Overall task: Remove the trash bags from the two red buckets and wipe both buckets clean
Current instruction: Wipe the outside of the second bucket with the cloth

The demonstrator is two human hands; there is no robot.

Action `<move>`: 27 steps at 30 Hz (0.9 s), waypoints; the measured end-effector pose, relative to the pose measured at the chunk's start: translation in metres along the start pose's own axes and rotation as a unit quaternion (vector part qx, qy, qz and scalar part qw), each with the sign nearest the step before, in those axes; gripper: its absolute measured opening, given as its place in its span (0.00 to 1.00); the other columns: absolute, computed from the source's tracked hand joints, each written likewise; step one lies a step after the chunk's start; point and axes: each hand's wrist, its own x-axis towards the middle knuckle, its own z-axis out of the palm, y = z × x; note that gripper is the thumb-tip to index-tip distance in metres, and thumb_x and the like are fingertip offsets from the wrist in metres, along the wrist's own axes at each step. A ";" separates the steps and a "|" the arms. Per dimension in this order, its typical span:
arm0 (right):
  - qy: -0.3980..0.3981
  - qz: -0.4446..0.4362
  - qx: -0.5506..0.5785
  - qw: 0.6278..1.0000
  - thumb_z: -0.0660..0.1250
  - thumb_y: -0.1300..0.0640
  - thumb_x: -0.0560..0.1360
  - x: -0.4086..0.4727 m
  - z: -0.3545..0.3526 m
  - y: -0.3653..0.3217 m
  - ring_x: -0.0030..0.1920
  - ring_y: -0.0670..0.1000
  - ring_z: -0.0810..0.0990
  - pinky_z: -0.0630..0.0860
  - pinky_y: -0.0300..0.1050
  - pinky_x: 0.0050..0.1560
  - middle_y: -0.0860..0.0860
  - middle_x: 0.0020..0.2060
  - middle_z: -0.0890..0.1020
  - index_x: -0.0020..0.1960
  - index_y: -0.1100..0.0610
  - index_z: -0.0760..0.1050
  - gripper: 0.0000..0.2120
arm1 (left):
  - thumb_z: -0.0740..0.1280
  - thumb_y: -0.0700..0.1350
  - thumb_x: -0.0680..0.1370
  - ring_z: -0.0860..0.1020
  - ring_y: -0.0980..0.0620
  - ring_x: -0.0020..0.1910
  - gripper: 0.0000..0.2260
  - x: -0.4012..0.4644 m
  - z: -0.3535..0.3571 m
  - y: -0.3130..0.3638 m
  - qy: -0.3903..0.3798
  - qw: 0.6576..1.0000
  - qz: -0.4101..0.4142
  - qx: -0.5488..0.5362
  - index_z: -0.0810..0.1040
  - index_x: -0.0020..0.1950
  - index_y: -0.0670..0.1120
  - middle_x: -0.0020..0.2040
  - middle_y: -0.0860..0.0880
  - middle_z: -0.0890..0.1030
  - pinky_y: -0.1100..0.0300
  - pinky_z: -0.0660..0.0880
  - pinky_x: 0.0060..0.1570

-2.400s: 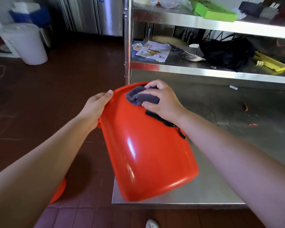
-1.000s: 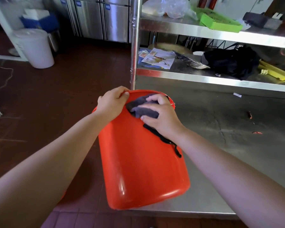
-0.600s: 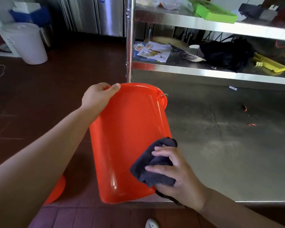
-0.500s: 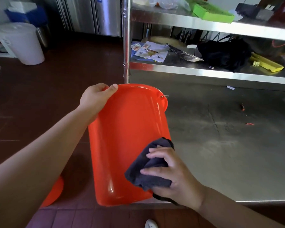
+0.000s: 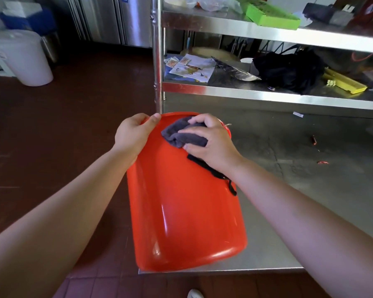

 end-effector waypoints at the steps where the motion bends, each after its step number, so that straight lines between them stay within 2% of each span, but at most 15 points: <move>1: -0.011 -0.001 -0.002 1.000 0.74 0.61 0.68 -0.005 0.002 -0.003 0.61 0.50 0.71 0.63 0.35 0.64 0.49 0.56 0.72 0.54 0.55 0.82 0.15 | 0.62 0.69 0.65 0.74 0.51 0.34 0.24 0.000 -0.003 -0.004 0.001 1.000 -0.001 -0.009 0.79 0.41 0.50 0.33 0.50 0.77 0.48 0.74 0.39; 4: -0.045 -0.029 -0.011 0.999 0.75 0.59 0.67 -0.031 0.008 -0.015 0.63 0.50 0.70 0.62 0.40 0.67 0.50 0.58 0.72 0.54 0.54 0.82 0.15 | 0.61 0.69 0.67 0.69 0.54 0.31 0.19 -0.003 -0.018 -0.018 -0.008 1.000 0.007 -0.024 0.78 0.37 0.54 0.30 0.54 0.72 0.54 0.68 0.37; 9: -0.082 -0.092 -0.019 0.992 0.76 0.59 0.65 -0.087 0.015 -0.038 0.63 0.52 0.73 0.69 0.52 0.65 0.56 0.59 0.75 0.52 0.56 0.83 0.15 | 0.60 0.63 0.72 0.71 0.51 0.37 0.15 -0.011 -0.044 -0.034 -0.024 0.999 0.017 -0.032 0.77 0.36 0.55 0.34 0.52 0.72 0.55 0.69 0.39; 11: -0.105 -0.129 -0.032 0.986 0.77 0.59 0.65 -0.109 0.018 -0.044 0.64 0.55 0.73 0.68 0.57 0.65 0.57 0.58 0.76 0.52 0.57 0.84 0.15 | 0.57 0.61 0.73 0.73 0.47 0.44 0.15 -0.011 -0.054 -0.037 -0.001 0.999 0.029 0.033 0.75 0.34 0.56 0.37 0.51 0.73 0.50 0.71 0.49; 12: -0.116 -0.142 -0.033 0.982 0.77 0.59 0.65 -0.119 0.020 -0.046 0.65 0.56 0.73 0.67 0.58 0.66 0.58 0.58 0.77 0.52 0.57 0.84 0.15 | 0.54 0.59 0.74 0.72 0.46 0.48 0.14 -0.012 -0.058 -0.037 0.020 0.995 0.051 0.086 0.76 0.35 0.57 0.40 0.50 0.74 0.46 0.69 0.56; 13: -0.126 -0.151 -0.030 0.980 0.77 0.59 0.66 -0.127 0.021 -0.048 0.65 0.55 0.72 0.66 0.57 0.67 0.58 0.58 0.77 0.52 0.56 0.83 0.14 | 0.53 0.57 0.74 0.70 0.44 0.54 0.14 -0.013 -0.061 -0.034 0.041 0.986 0.085 0.134 0.78 0.40 0.57 0.45 0.49 0.77 0.46 0.65 0.60; 15: -0.136 -0.159 -0.027 0.978 0.76 0.58 0.67 -0.137 0.025 -0.052 0.66 0.54 0.72 0.65 0.55 0.68 0.57 0.58 0.77 0.52 0.56 0.83 0.14 | 0.52 0.52 0.74 0.68 0.43 0.62 0.19 -0.014 -0.060 -0.018 0.060 0.966 0.163 0.191 0.80 0.55 0.53 0.57 0.48 0.79 0.49 0.63 0.64; 17: -0.135 -0.160 -0.031 0.977 0.76 0.58 0.67 -0.141 0.027 -0.055 0.66 0.54 0.72 0.65 0.54 0.69 0.57 0.57 0.77 0.52 0.56 0.84 0.13 | 0.54 0.53 0.75 0.72 0.43 0.60 0.20 -0.010 -0.049 0.002 0.026 0.953 0.206 0.220 0.79 0.60 0.51 0.59 0.47 0.80 0.53 0.67 0.60; 19: -0.137 -0.158 -0.035 0.977 0.76 0.58 0.68 -0.140 0.029 -0.057 0.66 0.54 0.72 0.64 0.52 0.70 0.57 0.57 0.78 0.52 0.56 0.83 0.13 | 0.56 0.59 0.76 0.76 0.45 0.51 0.19 -0.006 -0.033 0.016 -0.031 0.946 0.191 0.259 0.79 0.56 0.52 0.50 0.48 0.81 0.54 0.72 0.49; 20: -0.139 -0.158 -0.038 0.977 0.75 0.58 0.68 -0.139 0.028 -0.057 0.66 0.54 0.71 0.63 0.51 0.70 0.57 0.57 0.77 0.52 0.55 0.83 0.13 | 0.57 0.61 0.77 0.76 0.46 0.46 0.18 -0.004 -0.026 0.020 -0.048 0.945 0.170 0.275 0.78 0.52 0.51 0.45 0.50 0.80 0.54 0.71 0.44; 23: -0.143 -0.166 -0.044 0.975 0.75 0.59 0.67 -0.133 0.026 -0.052 0.66 0.54 0.72 0.64 0.51 0.70 0.57 0.57 0.77 0.53 0.55 0.83 0.14 | 0.59 0.61 0.77 0.75 0.46 0.43 0.17 0.005 -0.015 0.020 -0.032 0.956 0.132 0.261 0.75 0.45 0.48 0.37 0.52 0.75 0.56 0.66 0.39; 27: -0.106 -0.153 -0.047 0.981 0.76 0.59 0.64 -0.099 0.018 -0.039 0.62 0.56 0.75 0.67 0.50 0.66 0.57 0.56 0.78 0.51 0.57 0.84 0.15 | 0.59 0.59 0.78 0.76 0.44 0.42 0.17 0.007 -0.007 0.017 0.000 0.963 0.130 0.237 0.75 0.44 0.46 0.35 0.51 0.75 0.55 0.66 0.38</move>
